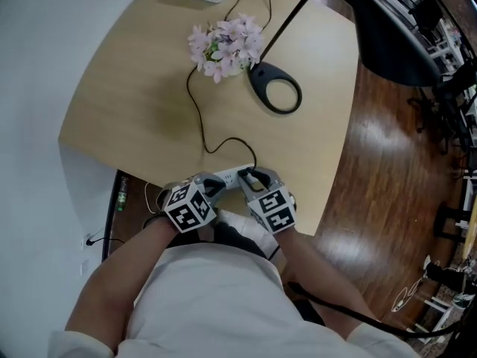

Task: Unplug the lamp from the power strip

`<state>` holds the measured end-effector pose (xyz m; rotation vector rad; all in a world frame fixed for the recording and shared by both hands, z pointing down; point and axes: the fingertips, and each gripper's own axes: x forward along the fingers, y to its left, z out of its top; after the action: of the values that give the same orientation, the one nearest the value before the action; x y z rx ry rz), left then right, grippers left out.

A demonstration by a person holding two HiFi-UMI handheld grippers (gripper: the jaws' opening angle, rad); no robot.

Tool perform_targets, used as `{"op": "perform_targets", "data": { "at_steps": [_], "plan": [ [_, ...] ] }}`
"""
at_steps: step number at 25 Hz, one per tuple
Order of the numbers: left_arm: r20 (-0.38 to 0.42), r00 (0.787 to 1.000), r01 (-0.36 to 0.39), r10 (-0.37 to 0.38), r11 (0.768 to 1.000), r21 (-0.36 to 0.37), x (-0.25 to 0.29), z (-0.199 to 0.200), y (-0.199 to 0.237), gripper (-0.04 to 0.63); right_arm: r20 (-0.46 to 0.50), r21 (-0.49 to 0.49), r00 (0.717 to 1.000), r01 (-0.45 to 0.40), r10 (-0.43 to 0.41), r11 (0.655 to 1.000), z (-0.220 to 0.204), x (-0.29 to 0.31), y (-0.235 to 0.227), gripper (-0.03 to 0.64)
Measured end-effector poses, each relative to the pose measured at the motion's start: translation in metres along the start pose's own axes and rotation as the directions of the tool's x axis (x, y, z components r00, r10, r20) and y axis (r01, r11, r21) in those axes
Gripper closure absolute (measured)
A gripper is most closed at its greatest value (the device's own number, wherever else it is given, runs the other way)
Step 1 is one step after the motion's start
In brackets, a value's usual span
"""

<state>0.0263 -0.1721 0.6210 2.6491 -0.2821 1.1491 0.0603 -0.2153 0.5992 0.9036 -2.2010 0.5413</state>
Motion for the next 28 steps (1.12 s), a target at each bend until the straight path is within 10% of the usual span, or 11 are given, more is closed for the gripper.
{"op": "perform_targets", "data": {
  "at_steps": [28],
  "plan": [
    [-0.038, 0.999, 0.032, -0.030, 0.998, 0.051, 0.003, -0.001, 0.000, 0.594, -0.043, 0.095, 0.991, 0.128, -0.124, 0.987, -0.013, -0.004, -0.075, 0.528]
  ]
}}
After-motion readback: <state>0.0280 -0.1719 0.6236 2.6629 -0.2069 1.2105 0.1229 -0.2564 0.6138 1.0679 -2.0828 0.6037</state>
